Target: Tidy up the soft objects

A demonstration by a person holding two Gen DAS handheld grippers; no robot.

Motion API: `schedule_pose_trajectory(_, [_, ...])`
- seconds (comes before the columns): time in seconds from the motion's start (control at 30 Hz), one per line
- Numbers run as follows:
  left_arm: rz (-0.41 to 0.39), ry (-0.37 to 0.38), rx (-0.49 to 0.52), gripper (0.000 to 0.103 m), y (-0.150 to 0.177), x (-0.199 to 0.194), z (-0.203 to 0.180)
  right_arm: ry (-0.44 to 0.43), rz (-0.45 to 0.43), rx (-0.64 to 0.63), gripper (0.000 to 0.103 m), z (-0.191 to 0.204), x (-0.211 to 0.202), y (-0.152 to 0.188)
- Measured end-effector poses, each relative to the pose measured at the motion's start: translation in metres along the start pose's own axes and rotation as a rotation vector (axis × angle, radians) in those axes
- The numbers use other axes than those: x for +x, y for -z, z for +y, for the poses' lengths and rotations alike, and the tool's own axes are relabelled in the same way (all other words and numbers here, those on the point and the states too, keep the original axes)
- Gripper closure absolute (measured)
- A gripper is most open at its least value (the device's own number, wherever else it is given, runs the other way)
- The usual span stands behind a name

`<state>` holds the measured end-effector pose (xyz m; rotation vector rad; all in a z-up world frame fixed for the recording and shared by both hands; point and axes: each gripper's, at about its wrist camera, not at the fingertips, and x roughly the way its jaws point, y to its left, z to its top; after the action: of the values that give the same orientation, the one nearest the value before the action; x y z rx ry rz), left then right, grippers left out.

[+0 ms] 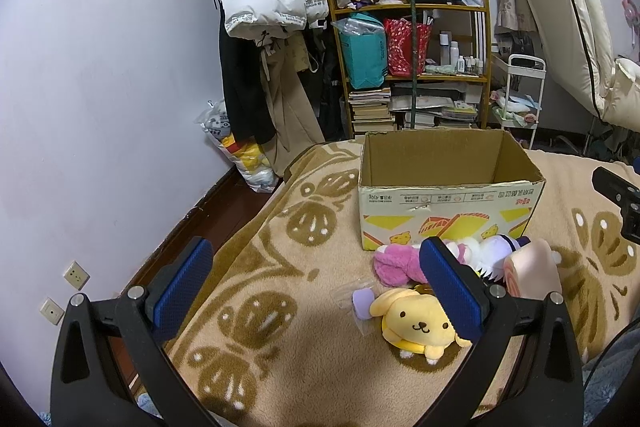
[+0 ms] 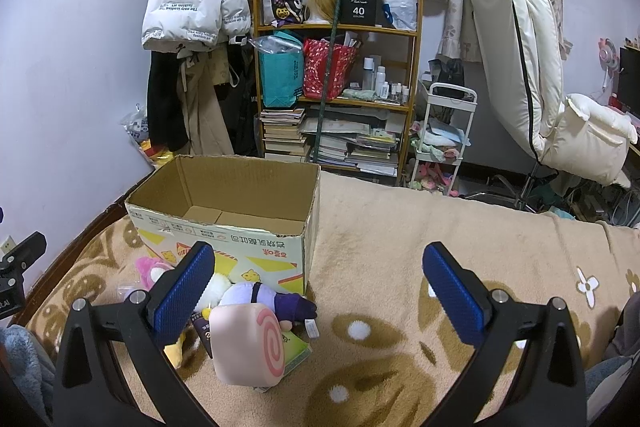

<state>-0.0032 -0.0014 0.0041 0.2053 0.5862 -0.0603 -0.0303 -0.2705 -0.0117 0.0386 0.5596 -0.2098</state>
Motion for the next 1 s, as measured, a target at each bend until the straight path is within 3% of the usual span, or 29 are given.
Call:
schedule_pose_trajectory(0.37, [0.024, 0.004, 0.025, 0.001, 0.005, 0.008, -0.007, 0.000, 0.009, -0.004, 0.000, 0.003, 0.002, 0.003])
schedule_pose_trajectory(1.0, [0.130, 0.045, 0.051, 0.001, 0.006, 0.040, -0.022, -0.055, 0.119, 0.012, 0.000, 0.019, 0.028, 0.009])
